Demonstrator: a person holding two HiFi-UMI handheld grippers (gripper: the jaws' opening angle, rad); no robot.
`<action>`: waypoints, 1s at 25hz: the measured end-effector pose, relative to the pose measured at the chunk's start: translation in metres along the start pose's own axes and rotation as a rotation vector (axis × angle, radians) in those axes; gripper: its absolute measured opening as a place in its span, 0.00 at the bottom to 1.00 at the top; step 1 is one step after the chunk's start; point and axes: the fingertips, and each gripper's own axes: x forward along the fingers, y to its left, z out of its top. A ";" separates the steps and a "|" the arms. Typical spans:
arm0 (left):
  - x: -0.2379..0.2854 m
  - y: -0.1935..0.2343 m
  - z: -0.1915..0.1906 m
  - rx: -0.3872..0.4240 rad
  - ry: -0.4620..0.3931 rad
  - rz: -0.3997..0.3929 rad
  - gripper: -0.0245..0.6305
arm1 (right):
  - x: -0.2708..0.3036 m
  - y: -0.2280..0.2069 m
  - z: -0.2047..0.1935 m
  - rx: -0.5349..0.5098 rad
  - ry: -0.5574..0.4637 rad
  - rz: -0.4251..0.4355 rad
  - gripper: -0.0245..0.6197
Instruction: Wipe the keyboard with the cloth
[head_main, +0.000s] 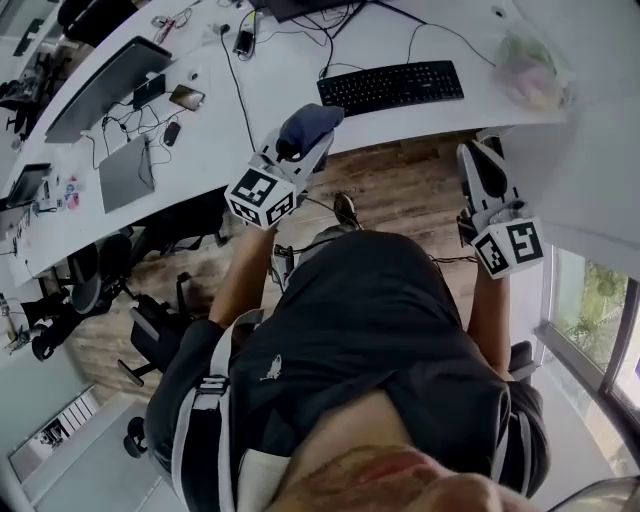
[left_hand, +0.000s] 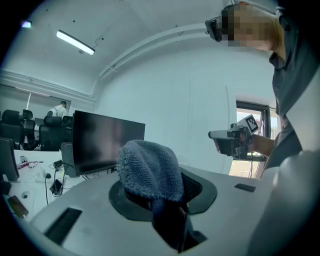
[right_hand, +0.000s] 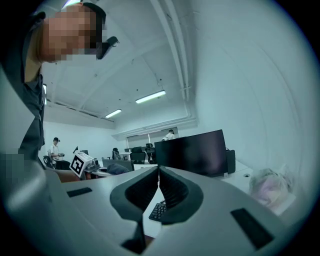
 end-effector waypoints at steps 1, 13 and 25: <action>0.006 0.014 -0.006 -0.006 0.013 -0.005 0.17 | 0.013 0.002 0.004 -0.016 0.004 0.002 0.05; 0.073 0.129 -0.098 -0.002 0.251 0.025 0.19 | 0.110 0.006 -0.002 -0.035 0.132 0.050 0.05; 0.159 0.200 -0.233 0.074 0.704 0.198 0.19 | 0.157 -0.064 -0.019 0.006 0.207 0.175 0.05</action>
